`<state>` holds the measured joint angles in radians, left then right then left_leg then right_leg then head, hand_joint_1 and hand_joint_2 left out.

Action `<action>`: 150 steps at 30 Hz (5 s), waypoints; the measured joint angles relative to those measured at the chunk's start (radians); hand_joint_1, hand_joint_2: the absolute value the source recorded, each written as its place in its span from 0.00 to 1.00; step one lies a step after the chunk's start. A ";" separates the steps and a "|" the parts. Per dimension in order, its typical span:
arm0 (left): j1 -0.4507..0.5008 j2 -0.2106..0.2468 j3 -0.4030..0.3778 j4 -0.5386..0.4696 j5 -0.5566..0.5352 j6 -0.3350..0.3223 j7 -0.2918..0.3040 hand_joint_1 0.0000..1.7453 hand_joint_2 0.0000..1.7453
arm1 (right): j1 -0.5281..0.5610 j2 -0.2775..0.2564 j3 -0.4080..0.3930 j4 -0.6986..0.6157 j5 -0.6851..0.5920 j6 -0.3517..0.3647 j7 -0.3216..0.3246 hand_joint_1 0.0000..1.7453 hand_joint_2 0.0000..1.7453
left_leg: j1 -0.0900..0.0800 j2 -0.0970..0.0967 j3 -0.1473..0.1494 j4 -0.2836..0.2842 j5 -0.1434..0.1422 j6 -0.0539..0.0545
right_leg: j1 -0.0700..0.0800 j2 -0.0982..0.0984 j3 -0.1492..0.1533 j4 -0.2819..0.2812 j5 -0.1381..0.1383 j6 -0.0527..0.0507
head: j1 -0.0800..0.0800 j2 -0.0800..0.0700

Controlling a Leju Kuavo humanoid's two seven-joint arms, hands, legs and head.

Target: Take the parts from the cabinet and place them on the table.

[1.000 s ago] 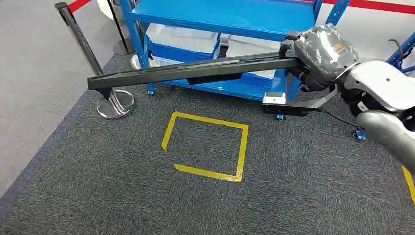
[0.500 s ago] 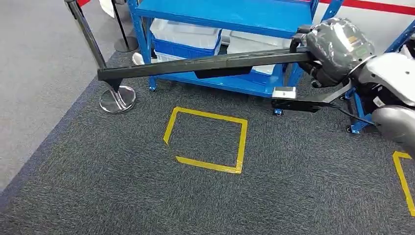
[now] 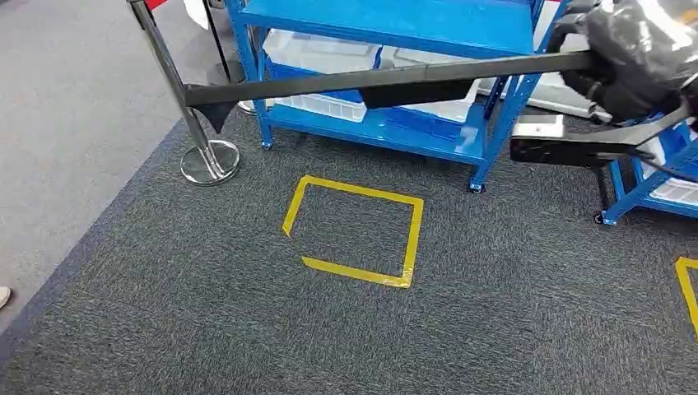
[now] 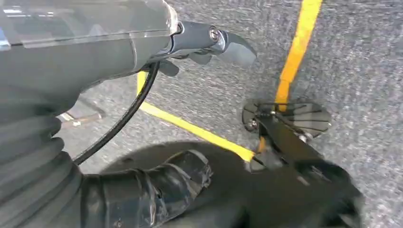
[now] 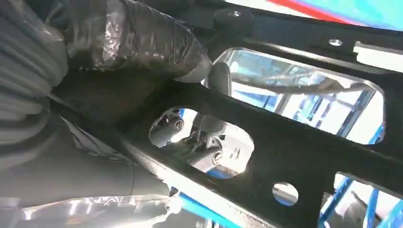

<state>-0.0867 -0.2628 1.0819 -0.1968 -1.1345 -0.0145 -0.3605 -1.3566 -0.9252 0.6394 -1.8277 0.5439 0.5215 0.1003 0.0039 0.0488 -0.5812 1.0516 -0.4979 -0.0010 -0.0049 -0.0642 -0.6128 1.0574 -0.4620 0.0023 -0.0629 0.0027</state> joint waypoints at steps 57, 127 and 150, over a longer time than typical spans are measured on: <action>-0.002 -0.012 0.024 0.000 -0.027 0.026 0.029 0.00 1.00 | 0.340 -0.272 -0.198 -0.162 -0.015 -0.111 0.015 1.00 1.00 | 0.016 -0.056 -0.166 0.236 -0.048 -0.015 | -0.011 0.005 0.074 -0.087 0.009 -0.020 | -0.006 0.000; -0.005 -0.011 0.040 0.000 -0.058 0.014 0.026 0.00 1.00 | 0.751 -0.356 -0.593 -0.240 0.005 -0.080 -0.016 1.00 1.00 | -0.005 -0.026 -0.025 -0.040 0.063 0.041 | -0.003 -0.069 0.075 -0.039 -0.050 0.021 | -0.003 0.000; -0.005 -0.010 0.045 0.000 -0.061 0.026 0.047 0.00 1.00 | 0.920 -0.388 -0.825 -0.290 -0.022 -0.038 -0.045 1.00 1.00 | -0.006 -0.054 -0.132 0.198 -0.028 0.013 | -0.009 0.001 0.035 -0.015 -0.026 -0.009 | -0.003 0.000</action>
<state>-0.0914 -0.2731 1.1269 -0.1968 -1.1952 0.0118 -0.3140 -0.4368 -1.3130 -0.1858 -2.1172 0.5215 0.4833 0.0553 -0.0020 -0.0049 -0.7133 1.2493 -0.5259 0.0122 -0.0138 -0.0628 -0.5782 1.0423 -0.4881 -0.0064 -0.0656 0.0027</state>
